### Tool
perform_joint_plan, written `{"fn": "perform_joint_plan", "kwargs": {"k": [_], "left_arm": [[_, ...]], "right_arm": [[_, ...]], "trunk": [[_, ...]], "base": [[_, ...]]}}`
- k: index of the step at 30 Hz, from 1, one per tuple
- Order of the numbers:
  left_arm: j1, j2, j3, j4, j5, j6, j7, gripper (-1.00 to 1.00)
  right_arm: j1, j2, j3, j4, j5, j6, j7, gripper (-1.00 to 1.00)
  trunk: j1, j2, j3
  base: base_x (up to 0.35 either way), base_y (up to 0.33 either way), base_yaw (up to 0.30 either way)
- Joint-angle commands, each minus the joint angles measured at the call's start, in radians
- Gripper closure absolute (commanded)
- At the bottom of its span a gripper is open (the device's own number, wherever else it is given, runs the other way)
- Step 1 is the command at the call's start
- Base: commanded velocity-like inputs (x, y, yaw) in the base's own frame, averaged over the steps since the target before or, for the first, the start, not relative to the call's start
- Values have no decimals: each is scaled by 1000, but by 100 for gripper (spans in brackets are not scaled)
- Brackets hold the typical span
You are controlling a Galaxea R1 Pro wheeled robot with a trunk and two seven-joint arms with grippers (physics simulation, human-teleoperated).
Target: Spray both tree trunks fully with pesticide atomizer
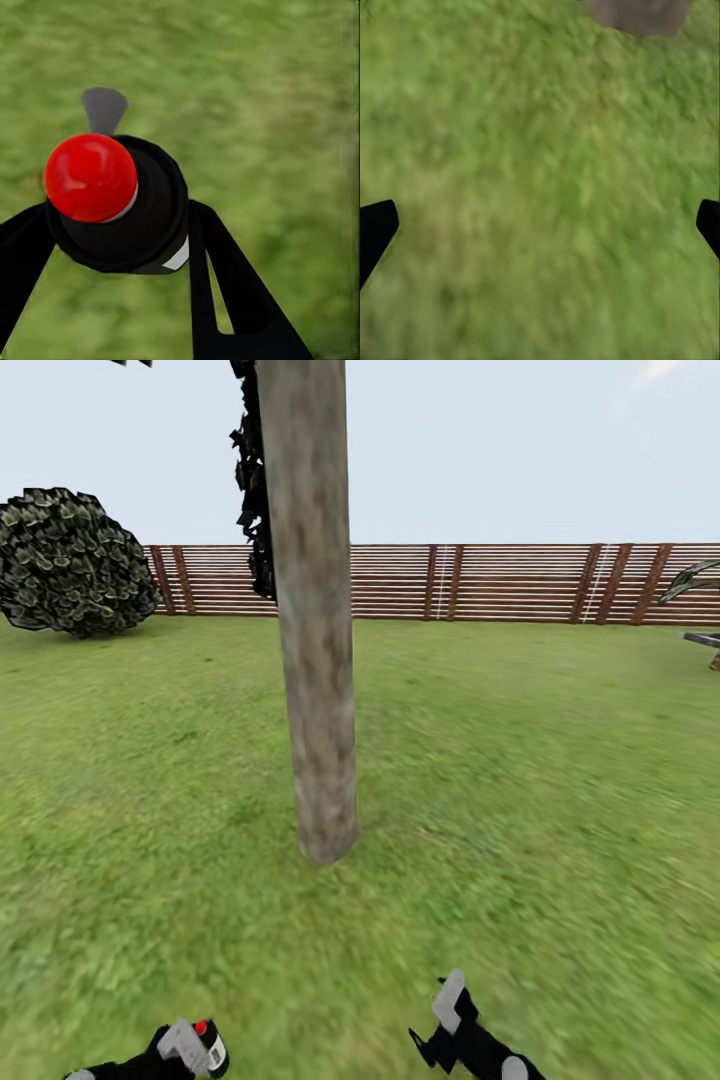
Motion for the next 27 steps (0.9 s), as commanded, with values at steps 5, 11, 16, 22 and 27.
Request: {"fn": "perform_joint_plan", "kwargs": {"k": [5,11,16,22,27], "left_arm": [[-113,-5,6,-3,-212,22,-255,100],[-217,-2,5,-8,-295,93,-463,100],[-263,-4,5,-17,-346,114,-561,100],[-275,-8,5,-41,-398,149,-578,100],[-275,-10,5,-41,-397,150,-578,100]], "right_arm": [[-106,0,-1,-3,17,31,279,-100],[-186,0,-1,-4,19,35,503,-100],[-204,5,0,-53,20,37,594,-100],[-207,14,3,-98,19,38,655,-100],[-207,19,5,-121,19,38,705,100]], "trunk": [[0,0,-1],[0,0,-1],[0,0,-1],[0,0,-1],[0,0,-1]], "base": [[341,0,0],[341,0,0],[201,0,0],[6,0,0],[0,0,0]]}}
